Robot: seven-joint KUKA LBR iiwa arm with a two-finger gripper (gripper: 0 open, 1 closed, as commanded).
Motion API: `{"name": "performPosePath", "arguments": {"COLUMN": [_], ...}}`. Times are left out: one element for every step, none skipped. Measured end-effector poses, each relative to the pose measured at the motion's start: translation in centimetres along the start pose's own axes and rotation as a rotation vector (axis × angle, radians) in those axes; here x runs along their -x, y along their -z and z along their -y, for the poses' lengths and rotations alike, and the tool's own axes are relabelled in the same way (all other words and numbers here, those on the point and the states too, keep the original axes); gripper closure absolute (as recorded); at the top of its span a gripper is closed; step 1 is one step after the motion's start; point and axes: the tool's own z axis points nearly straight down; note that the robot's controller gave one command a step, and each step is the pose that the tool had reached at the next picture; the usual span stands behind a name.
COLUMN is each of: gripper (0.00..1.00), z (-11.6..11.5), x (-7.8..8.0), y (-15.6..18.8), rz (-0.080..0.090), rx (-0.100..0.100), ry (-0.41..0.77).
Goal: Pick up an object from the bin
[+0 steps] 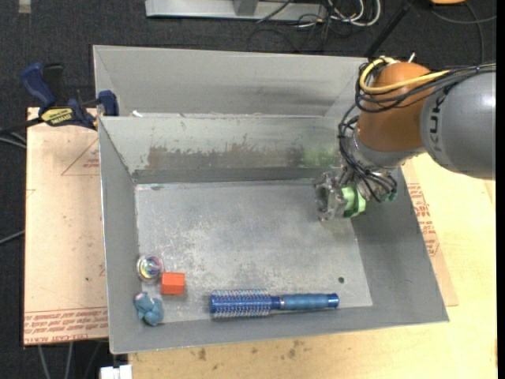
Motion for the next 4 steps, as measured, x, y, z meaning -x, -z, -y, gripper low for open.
{"name": "performPosePath", "arguments": {"gripper": [0.00, 0.00, 1.00, 1.00], "z": [0.2, 5.6, 5.5, 0.8], "x": [-0.1, -0.4, -0.3, 0.3], "y": [0.0, -1.2, -1.2, -1.2], "rz": [-0.001, 0.001, 0.001, -0.001], "rx": [-0.003, -0.006, -0.004, -0.002], "ry": [0.000, -0.144, -0.144, -0.172]}}
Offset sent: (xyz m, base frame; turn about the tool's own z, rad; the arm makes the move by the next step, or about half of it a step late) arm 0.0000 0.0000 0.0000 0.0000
